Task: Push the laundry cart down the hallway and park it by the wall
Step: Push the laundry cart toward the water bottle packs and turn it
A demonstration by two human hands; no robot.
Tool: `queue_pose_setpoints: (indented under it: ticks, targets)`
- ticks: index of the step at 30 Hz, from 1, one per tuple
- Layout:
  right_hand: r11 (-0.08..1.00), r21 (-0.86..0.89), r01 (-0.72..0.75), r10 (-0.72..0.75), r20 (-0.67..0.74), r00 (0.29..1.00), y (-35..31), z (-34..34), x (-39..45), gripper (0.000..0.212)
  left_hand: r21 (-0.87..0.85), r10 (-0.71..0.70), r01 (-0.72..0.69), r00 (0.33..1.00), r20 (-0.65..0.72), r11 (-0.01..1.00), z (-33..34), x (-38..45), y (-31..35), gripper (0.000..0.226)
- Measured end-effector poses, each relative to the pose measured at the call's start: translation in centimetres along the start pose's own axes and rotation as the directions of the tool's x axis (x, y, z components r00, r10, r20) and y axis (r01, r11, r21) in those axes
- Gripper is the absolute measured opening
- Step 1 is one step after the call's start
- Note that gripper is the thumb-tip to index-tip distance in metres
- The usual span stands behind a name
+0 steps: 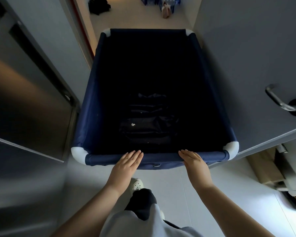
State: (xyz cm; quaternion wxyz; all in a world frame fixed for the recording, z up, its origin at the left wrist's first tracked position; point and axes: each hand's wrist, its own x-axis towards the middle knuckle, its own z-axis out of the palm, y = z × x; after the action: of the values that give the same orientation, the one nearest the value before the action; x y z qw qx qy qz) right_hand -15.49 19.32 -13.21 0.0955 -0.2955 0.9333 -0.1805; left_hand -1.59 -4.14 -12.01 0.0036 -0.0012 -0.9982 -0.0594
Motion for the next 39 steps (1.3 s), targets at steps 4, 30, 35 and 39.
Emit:
queue_pose_setpoints:
  ticks: [4,30,35,39]
  targets:
    - [0.999,0.030,-0.028,0.028,-0.026,0.999,-0.1,-0.2,2.6,0.057,0.009,0.019,-0.019,1.000,-0.017,1.000,0.0,2.1,-1.5,0.055]
    - [0.956,0.238,-0.170,0.194,-0.078,0.978,-1.1,-2.1,23.7,0.031,0.038,0.007,-0.008,1.000,0.024,0.999,-0.8,20.7,-14.0,0.052]
    - [0.961,0.245,-0.126,0.146,-0.066,0.987,-0.5,-2.3,28.9,0.033,-0.059,-0.066,0.065,0.997,-0.026,0.996,-1.5,25.5,-16.3,0.044]
    - [0.969,0.231,-0.084,0.110,-0.104,0.989,-0.5,-2.9,33.8,0.032,-0.119,-0.117,0.129,0.988,0.100,0.985,-1.7,29.7,-18.7,0.048]
